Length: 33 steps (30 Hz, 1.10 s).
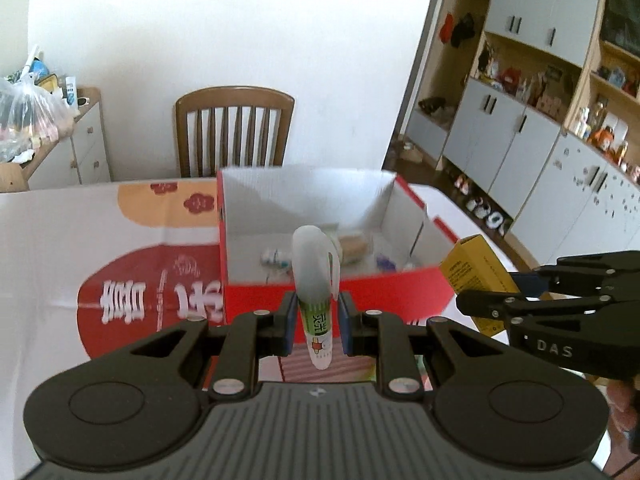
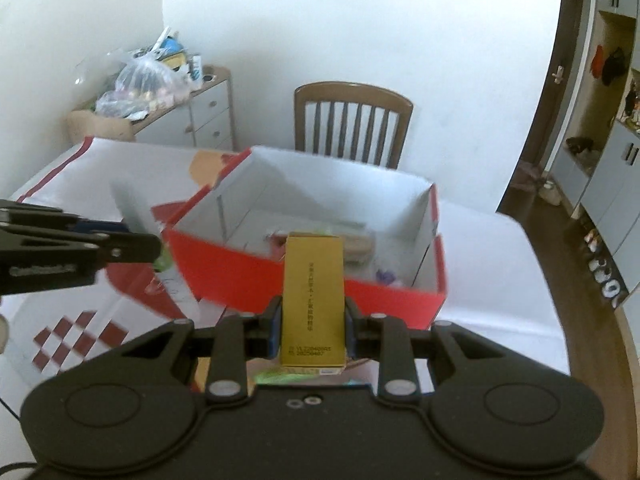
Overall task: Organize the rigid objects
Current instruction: 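Carry the glue stick and yellow box over the red box with both tools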
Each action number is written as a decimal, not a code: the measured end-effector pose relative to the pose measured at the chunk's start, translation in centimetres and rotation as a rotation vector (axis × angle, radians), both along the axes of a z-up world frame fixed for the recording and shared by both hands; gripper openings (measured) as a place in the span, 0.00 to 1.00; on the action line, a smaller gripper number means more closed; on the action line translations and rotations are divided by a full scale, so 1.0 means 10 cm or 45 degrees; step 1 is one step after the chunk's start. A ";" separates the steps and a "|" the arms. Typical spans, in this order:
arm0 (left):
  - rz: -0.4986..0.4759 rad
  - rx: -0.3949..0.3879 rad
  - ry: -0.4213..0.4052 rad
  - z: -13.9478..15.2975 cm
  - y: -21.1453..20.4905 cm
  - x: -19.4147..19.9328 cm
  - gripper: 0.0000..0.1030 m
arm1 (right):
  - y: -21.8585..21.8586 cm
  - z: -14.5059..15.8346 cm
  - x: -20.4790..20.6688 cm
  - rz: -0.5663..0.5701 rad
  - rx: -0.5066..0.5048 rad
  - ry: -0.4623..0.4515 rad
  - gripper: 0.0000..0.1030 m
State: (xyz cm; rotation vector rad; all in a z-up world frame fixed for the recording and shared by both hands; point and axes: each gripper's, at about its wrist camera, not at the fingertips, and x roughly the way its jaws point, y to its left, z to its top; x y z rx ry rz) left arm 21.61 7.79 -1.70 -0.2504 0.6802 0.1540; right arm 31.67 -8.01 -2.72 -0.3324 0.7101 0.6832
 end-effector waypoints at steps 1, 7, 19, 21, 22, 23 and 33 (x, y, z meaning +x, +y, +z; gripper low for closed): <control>0.002 -0.005 -0.004 0.04 0.02 0.04 0.20 | 0.02 0.01 0.05 -0.008 0.001 -0.004 0.27; -0.001 0.031 -0.054 0.31 0.09 0.32 0.20 | 0.09 0.05 0.37 -0.044 0.002 -0.033 0.27; 0.010 0.143 0.052 0.29 0.21 1.02 0.20 | 0.28 -0.09 0.83 -0.059 -0.041 -0.014 0.27; 0.012 0.166 0.102 0.18 0.22 1.13 0.20 | 0.32 -0.15 0.88 -0.055 -0.052 0.009 0.27; 0.011 0.173 0.124 0.13 0.22 1.16 0.20 | 0.33 -0.19 0.91 -0.057 -0.058 0.017 0.27; 0.011 0.178 0.146 0.07 0.23 1.20 0.20 | 0.35 -0.22 0.93 -0.057 -0.065 0.028 0.27; 0.010 0.225 0.298 -0.34 0.20 1.50 0.20 | 0.40 -0.56 1.11 -0.076 -0.119 0.124 0.27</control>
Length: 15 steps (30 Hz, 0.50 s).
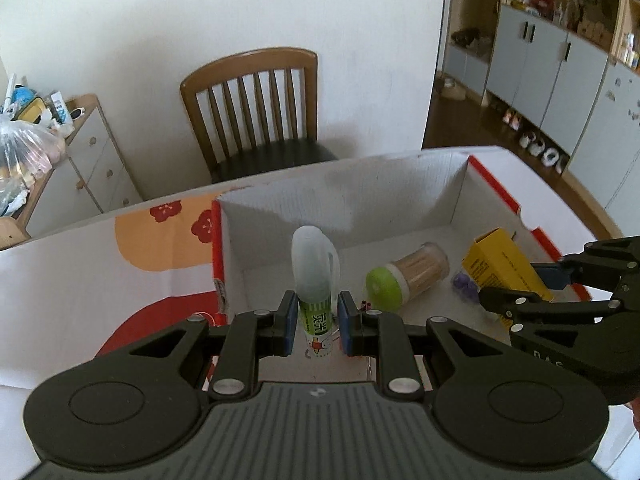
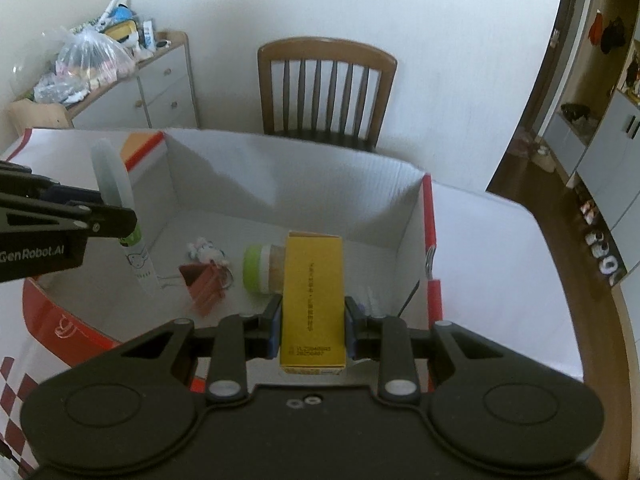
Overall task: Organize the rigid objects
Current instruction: 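Carry the glue stick and yellow box over the red box with both tools, then open both tools to drop the glue stick and yellow box inside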
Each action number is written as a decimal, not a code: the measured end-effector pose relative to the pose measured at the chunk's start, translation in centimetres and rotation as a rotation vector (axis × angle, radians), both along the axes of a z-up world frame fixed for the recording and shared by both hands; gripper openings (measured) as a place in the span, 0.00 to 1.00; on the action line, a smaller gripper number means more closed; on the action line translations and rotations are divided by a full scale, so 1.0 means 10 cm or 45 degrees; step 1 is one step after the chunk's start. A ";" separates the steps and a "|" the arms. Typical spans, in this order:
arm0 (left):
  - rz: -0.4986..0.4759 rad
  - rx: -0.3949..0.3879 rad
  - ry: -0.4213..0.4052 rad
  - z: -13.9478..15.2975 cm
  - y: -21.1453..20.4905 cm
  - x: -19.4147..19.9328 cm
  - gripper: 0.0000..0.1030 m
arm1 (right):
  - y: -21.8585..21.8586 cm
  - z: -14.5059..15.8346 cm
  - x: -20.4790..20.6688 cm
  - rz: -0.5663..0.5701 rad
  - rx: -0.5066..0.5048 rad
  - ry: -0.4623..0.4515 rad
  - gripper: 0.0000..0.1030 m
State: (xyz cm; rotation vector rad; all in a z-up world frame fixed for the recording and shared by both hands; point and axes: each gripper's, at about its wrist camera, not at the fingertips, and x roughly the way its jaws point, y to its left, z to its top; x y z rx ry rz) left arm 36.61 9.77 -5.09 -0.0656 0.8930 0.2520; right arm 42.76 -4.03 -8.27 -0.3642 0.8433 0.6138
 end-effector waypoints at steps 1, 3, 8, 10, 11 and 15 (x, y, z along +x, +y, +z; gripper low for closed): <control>-0.004 0.001 0.009 -0.03 -0.01 0.03 0.20 | 0.00 -0.03 0.02 -0.005 -0.001 0.009 0.27; -0.009 0.004 0.026 -0.07 -0.01 0.08 0.20 | -0.01 -0.09 0.05 -0.016 -0.004 0.026 0.27; -0.005 -0.006 0.071 -0.18 -0.01 0.20 0.20 | 0.00 -0.20 0.11 -0.015 -0.027 0.054 0.27; -0.013 -0.002 0.084 -0.23 -0.01 0.24 0.20 | 0.01 -0.23 0.13 -0.009 -0.041 0.067 0.27; -0.022 0.008 0.084 -0.24 -0.03 0.26 0.20 | 0.01 -0.24 0.14 -0.009 -0.044 0.073 0.27; -0.041 0.027 0.096 -0.26 -0.06 0.34 0.20 | 0.04 -0.27 0.16 -0.002 -0.057 0.093 0.27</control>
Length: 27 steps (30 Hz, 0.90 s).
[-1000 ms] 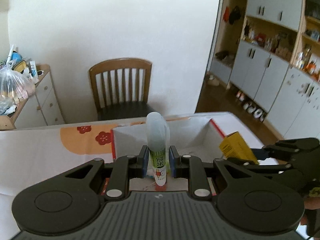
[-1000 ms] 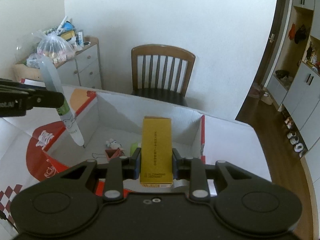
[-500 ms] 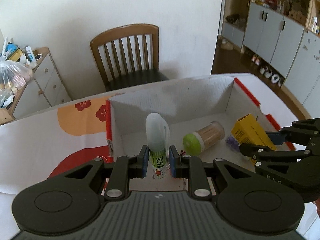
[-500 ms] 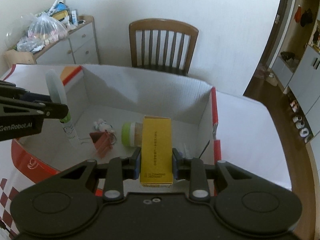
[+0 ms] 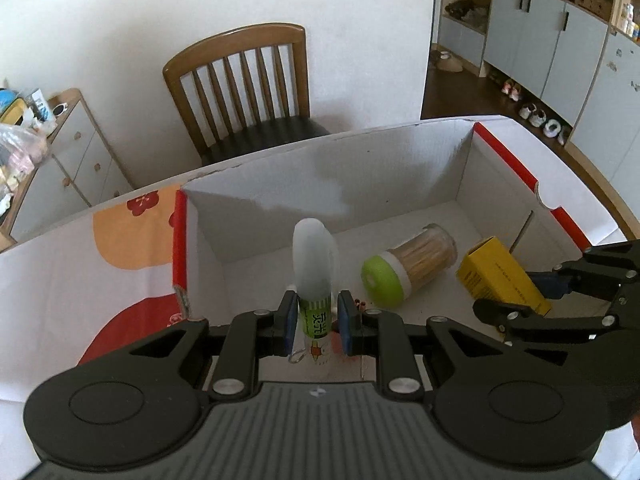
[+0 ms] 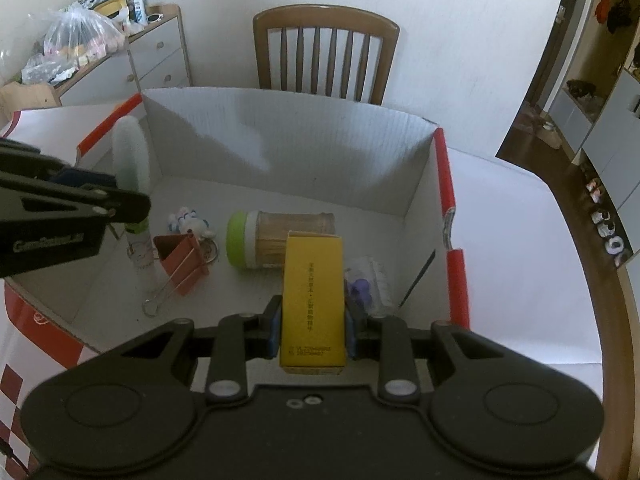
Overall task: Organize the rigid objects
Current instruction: 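Open both tools to drop the glue stick and yellow box inside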
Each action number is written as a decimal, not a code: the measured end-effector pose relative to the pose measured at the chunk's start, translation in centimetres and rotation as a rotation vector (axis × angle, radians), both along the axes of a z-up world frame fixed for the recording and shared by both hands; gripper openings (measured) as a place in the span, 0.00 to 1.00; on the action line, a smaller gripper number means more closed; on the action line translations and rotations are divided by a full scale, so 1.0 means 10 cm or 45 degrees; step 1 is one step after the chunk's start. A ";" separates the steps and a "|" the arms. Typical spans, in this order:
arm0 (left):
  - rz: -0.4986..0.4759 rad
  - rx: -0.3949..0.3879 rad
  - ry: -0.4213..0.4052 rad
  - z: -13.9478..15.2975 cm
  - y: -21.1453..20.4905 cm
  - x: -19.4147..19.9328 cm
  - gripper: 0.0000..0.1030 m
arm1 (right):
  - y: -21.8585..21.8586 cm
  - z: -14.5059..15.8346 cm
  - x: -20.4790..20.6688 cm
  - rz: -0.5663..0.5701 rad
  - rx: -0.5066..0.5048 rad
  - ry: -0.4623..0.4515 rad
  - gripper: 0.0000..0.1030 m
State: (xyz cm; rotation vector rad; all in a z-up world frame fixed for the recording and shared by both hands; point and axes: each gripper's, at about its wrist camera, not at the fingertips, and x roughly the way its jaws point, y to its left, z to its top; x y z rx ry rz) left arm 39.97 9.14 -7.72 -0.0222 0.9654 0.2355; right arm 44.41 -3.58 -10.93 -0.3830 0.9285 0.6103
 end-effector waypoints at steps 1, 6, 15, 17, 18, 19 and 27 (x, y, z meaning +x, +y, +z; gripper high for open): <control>-0.001 0.006 0.007 -0.01 -0.01 0.02 0.20 | 0.01 -0.01 0.01 0.001 -0.004 0.006 0.27; 0.014 -0.005 0.056 -0.15 -0.01 0.13 0.20 | 0.03 -0.04 0.03 -0.013 -0.005 0.028 0.28; 0.007 -0.020 0.098 -0.30 -0.03 0.13 0.20 | 0.01 -0.05 0.02 -0.025 -0.007 0.020 0.31; 0.013 -0.018 0.099 -0.30 -0.03 0.11 0.20 | 0.01 -0.04 0.01 -0.028 -0.003 0.016 0.31; 0.014 -0.018 0.099 -0.31 -0.02 0.10 0.20 | 0.00 -0.02 0.00 -0.030 0.001 0.010 0.33; 0.016 -0.018 0.095 -0.31 -0.01 0.08 0.20 | -0.01 0.00 -0.01 -0.029 0.005 0.006 0.33; 0.044 -0.036 0.069 -0.23 0.04 -0.03 0.21 | -0.05 0.14 -0.11 -0.017 0.039 -0.029 0.44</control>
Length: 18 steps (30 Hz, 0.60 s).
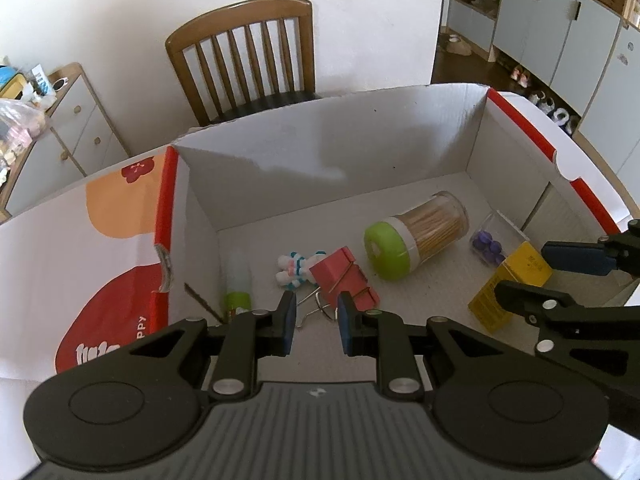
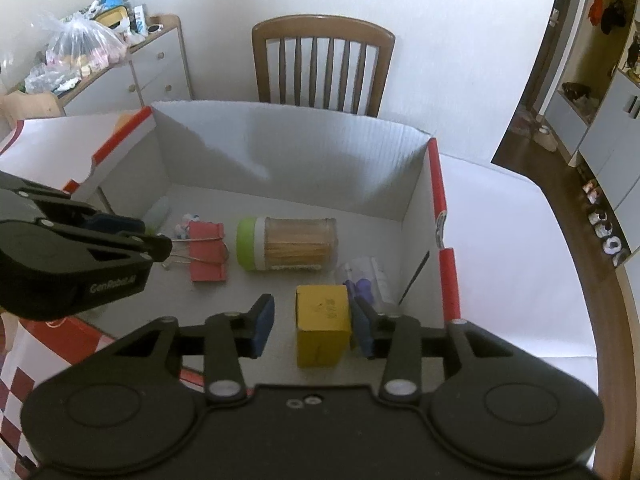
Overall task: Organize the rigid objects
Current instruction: 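Open both tools to drop the glue stick and yellow box inside, then withdraw both tools from the box back toward the remaining items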
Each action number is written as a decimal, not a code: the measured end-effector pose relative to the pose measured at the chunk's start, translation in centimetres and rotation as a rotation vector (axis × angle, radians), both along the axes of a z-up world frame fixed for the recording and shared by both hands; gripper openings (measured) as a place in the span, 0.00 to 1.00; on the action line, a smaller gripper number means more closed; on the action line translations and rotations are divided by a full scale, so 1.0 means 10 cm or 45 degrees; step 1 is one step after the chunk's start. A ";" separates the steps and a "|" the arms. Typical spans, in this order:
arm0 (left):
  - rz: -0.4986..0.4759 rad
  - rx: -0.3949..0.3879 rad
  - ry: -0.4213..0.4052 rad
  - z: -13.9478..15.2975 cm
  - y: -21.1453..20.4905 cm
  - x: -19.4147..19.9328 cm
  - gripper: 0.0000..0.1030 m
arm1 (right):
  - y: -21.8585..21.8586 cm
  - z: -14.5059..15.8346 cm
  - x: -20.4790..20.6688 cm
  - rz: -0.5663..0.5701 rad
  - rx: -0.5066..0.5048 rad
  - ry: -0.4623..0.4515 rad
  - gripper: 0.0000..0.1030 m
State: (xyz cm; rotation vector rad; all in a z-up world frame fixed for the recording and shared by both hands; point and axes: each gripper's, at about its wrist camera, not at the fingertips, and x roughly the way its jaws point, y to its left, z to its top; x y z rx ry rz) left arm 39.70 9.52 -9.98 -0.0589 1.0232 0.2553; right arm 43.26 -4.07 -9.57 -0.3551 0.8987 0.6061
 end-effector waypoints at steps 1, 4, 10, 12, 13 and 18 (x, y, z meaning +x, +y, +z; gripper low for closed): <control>0.002 -0.001 -0.005 0.02 0.00 -0.02 0.21 | -0.01 0.02 -0.01 0.002 0.002 -0.002 0.45; 0.012 -0.001 -0.023 0.08 -0.01 -0.07 0.21 | -0.03 0.07 -0.06 0.008 0.012 -0.016 0.48; 0.031 0.007 -0.074 0.22 -0.02 -0.21 0.21 | -0.09 0.22 -0.20 0.009 0.054 -0.044 0.50; 0.033 0.003 -0.096 0.28 -0.02 -0.27 0.21 | -0.12 0.27 -0.24 0.008 0.074 -0.051 0.51; 0.032 0.006 -0.104 0.31 -0.02 -0.30 0.21 | -0.13 0.30 -0.26 0.008 0.083 -0.054 0.52; 0.016 0.029 -0.139 0.44 -0.07 -0.44 0.21 | -0.18 0.41 -0.41 0.019 0.096 -0.083 0.58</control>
